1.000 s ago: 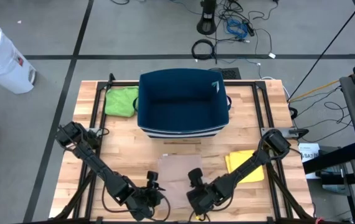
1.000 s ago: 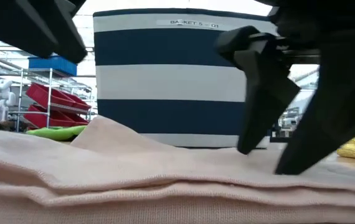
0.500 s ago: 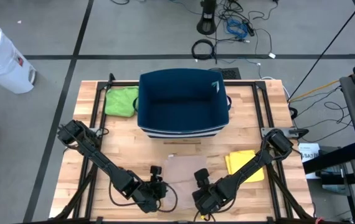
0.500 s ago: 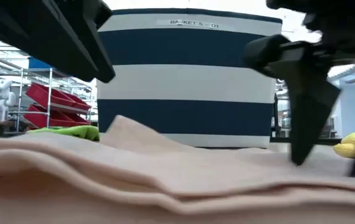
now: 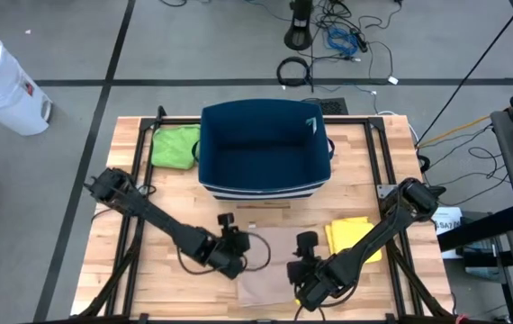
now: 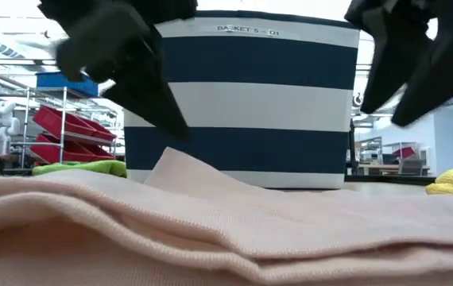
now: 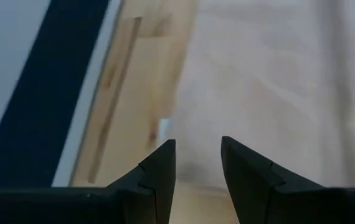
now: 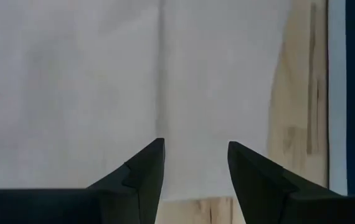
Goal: Fold towel
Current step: Fold the light brown towel
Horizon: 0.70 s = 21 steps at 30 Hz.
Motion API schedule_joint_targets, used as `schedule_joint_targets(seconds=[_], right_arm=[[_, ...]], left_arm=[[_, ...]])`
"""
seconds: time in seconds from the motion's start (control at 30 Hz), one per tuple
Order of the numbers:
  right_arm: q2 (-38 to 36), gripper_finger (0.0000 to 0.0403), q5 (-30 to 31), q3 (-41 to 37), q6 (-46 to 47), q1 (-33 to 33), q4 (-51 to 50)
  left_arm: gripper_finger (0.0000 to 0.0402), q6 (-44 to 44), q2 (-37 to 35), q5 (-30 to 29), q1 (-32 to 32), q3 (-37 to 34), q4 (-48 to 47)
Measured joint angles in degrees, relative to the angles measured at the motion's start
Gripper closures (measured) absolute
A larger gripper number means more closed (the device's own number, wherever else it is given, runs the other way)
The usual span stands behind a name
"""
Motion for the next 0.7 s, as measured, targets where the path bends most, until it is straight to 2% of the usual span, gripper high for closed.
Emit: schedule_joint_targets(seconds=[0.2,0.43,0.53,0.6,0.7], right_arm=[[0.00,0.0239,3.48,-4.77,10.61,0.62,0.49],[0.00,0.0239,10.42,-11.64,25.01,1.97,3.52],[0.02,0.0239,11.47,-15.71,27.14,1.63,10.42],[0.01,0.0239,13.17,-17.74,27.17,1.52,14.71],[-0.77,0.0239,16.79,-19.10,28.47,1.46,14.87]], left_arm=[[0.0267,5.98,0.02,3.02,3.38,-2.44,8.28],[0.0267,12.57,0.02,4.44,4.54,-2.52,12.75],[0.0267,13.44,0.02,8.19,5.25,-2.52,13.21],[0.0267,13.48,0.02,8.54,5.63,-2.52,13.19],[0.0267,13.98,0.02,8.56,5.99,-2.53,13.21]])
